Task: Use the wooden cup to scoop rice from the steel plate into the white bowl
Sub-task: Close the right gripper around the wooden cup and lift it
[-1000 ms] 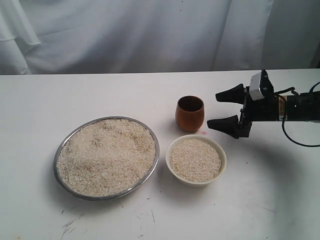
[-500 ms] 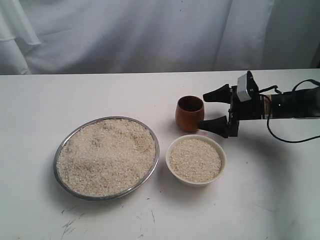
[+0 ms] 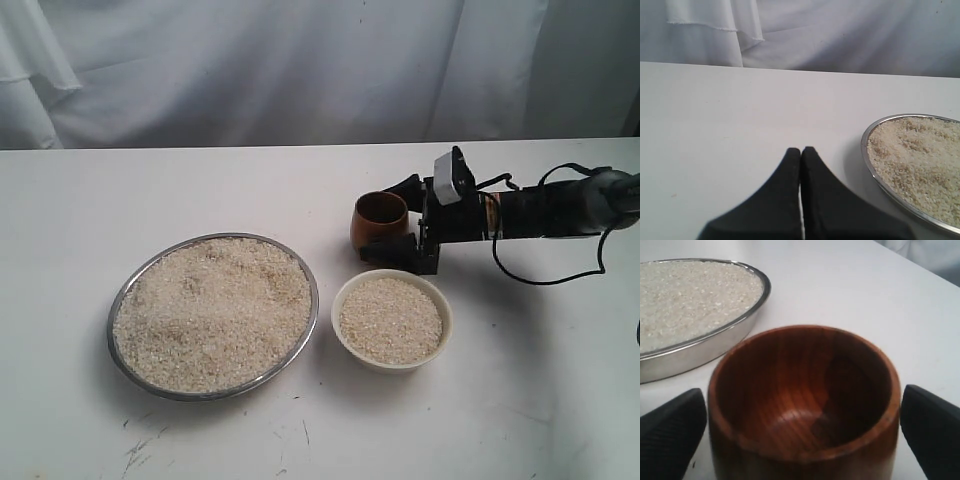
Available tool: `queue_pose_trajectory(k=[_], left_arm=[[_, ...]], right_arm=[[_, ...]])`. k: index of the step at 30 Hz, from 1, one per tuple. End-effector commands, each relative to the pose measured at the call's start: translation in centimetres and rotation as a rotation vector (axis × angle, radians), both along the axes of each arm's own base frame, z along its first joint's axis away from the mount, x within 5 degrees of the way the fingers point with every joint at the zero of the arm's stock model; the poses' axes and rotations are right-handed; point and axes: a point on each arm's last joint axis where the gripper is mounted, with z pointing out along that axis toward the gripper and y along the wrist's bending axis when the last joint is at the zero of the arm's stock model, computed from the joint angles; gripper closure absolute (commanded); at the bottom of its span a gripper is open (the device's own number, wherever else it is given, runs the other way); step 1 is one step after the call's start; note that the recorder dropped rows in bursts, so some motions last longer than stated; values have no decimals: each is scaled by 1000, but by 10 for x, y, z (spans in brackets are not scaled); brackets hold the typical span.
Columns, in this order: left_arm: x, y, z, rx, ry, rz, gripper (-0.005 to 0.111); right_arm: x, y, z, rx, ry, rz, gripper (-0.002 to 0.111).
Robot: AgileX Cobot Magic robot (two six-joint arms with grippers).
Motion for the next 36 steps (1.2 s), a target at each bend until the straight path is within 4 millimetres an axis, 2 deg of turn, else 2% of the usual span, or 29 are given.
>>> queue_pose_trajectory(k=[1,12,25,28,31,36], left_arm=[[0,0,-1,1,-6,-3,107],[0,0,-1,1,-6,-3,107],[0,0,-1,1,-6,-3,107],[0,0,-1,1,-6,-3,107],[0,0,-1,1,-6,-3,107],[0,0,-1,1,-6,-3,107]], right_arm=[[4,2,0,59,25,-50,16],[1,1,-21,55,88,-58,27],[4,1,-18,94,114,-105,69],[4,1,-18,103,198,-124,93],[5,2,-13,115,228,-138,108],[9,3,5,132,194,-141,108]])
